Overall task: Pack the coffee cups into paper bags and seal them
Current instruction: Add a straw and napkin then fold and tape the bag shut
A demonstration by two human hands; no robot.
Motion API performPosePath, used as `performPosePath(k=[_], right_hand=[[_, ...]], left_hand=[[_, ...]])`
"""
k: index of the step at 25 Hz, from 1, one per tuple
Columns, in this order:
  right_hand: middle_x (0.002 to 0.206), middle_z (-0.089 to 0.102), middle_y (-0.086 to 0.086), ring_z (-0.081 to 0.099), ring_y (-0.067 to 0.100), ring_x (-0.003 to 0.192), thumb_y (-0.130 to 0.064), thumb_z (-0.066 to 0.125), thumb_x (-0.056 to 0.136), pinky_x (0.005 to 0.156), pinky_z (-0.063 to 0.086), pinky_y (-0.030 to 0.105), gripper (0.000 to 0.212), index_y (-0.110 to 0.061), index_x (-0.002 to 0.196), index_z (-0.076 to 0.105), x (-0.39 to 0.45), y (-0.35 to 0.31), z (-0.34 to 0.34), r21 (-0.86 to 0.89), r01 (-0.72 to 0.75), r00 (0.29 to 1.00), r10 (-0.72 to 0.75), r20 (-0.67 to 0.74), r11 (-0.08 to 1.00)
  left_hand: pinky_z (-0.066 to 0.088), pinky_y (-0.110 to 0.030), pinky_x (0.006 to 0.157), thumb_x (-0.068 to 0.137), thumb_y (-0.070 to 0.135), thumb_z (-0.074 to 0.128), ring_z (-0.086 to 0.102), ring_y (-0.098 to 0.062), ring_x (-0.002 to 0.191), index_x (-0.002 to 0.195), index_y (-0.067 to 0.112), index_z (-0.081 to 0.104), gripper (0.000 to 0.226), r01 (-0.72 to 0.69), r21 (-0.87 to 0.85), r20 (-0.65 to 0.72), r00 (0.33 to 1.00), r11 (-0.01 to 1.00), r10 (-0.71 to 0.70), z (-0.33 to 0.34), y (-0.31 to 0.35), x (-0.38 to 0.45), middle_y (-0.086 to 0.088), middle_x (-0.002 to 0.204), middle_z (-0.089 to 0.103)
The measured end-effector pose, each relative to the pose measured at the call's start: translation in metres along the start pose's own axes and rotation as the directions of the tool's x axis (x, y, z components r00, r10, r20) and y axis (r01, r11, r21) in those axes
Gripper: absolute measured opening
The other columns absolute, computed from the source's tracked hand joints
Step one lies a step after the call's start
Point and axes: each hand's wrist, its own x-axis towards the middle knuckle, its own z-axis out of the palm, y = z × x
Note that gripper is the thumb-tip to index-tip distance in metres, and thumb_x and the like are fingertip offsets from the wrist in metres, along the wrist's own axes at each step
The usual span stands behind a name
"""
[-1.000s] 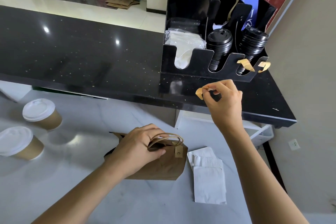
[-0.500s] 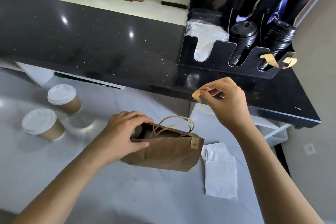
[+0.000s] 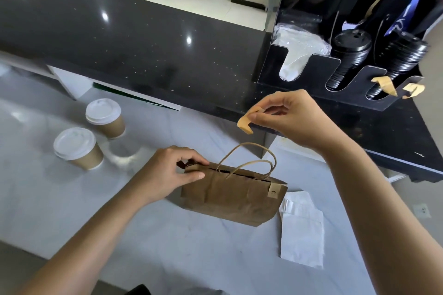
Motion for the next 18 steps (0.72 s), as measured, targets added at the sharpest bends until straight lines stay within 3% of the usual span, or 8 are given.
performPosePath(k=[2, 5, 8, 11, 16, 18], right_hand=[[0.086, 0.078, -0.004, 0.073, 0.010, 0.082, -0.019, 0.080, 0.087, 0.079, 0.057, 0.020, 0.004, -0.021, 0.090, 0.082, 0.009, -0.009, 0.003, -0.020, 0.025, 0.997, -0.023, 0.068, 1.000], [0.086, 0.079, -0.005, 0.074, 0.017, 0.085, -0.021, 0.081, 0.087, 0.082, 0.059, 0.027, 0.004, -0.021, 0.091, 0.083, 0.023, -0.016, 0.014, -0.068, 0.035, 0.987, -0.024, 0.158, 0.997], [0.085, 0.078, -0.012, 0.073, 0.005, 0.083, -0.024, 0.081, 0.087, 0.081, 0.057, 0.019, 0.007, -0.020, 0.093, 0.084, 0.033, -0.018, 0.026, -0.126, 0.036, 0.962, 0.000, 0.271, 0.991], [0.087, 0.078, -0.014, 0.074, 0.003, 0.084, -0.027, 0.081, 0.087, 0.083, 0.057, 0.019, 0.009, -0.022, 0.093, 0.084, 0.037, -0.020, 0.034, -0.162, 0.010, 0.921, 0.054, 0.385, 0.987], [0.086, 0.079, -0.012, 0.075, 0.009, 0.084, -0.026, 0.084, 0.084, 0.094, 0.059, 0.037, 0.007, -0.021, 0.088, 0.083, 0.041, -0.023, 0.053, -0.235, -0.012, 0.854, 0.132, 0.504, 0.972], [0.082, 0.078, -0.011, 0.074, 0.009, 0.081, -0.026, 0.086, 0.081, 0.092, 0.059, 0.042, 0.008, -0.020, 0.083, 0.081, 0.043, -0.024, 0.061, -0.276, -0.008, 0.841, 0.155, 0.518, 0.961]], left_hand=[[0.050, -0.027, 0.092, 0.082, 0.027, 0.085, 0.064, -0.006, 0.103, 0.098, 0.042, 0.078, 0.023, 0.003, -0.028, -0.021, 1.000, 1.000, -0.003, 0.001, -0.002, -0.001, 0.023, 0.099, 0.074], [0.049, -0.022, 0.093, 0.087, 0.023, 0.080, 0.064, -0.004, 0.106, 0.102, 0.037, 0.079, 0.021, -0.013, -0.060, -0.003, 1.000, 0.998, 0.012, 0.001, -0.002, -0.002, 0.024, 0.101, 0.073], [0.047, -0.020, 0.097, 0.095, 0.016, 0.071, 0.064, -0.006, 0.111, 0.108, 0.030, 0.079, 0.020, -0.053, -0.099, 0.006, 0.999, 0.994, 0.054, -0.001, -0.002, -0.005, 0.022, 0.107, 0.072], [0.048, -0.018, 0.095, 0.097, 0.015, 0.069, 0.066, -0.011, 0.110, 0.109, 0.026, 0.079, 0.019, -0.083, -0.128, -0.038, 0.996, 0.988, 0.079, 0.001, -0.002, -0.008, 0.015, 0.107, 0.072], [0.053, -0.020, 0.089, 0.093, 0.013, 0.073, 0.070, -0.009, 0.099, 0.098, 0.031, 0.076, 0.019, -0.082, -0.166, -0.115, 0.991, 0.983, 0.064, 0.004, -0.002, -0.009, 0.016, 0.099, 0.074], [0.054, -0.022, 0.091, 0.093, 0.012, 0.072, 0.071, -0.009, 0.099, 0.099, 0.024, 0.075, 0.013, -0.071, -0.198, -0.118, 0.992, 0.978, 0.049, 0.005, -0.002, -0.010, 0.015, 0.099, 0.075]])
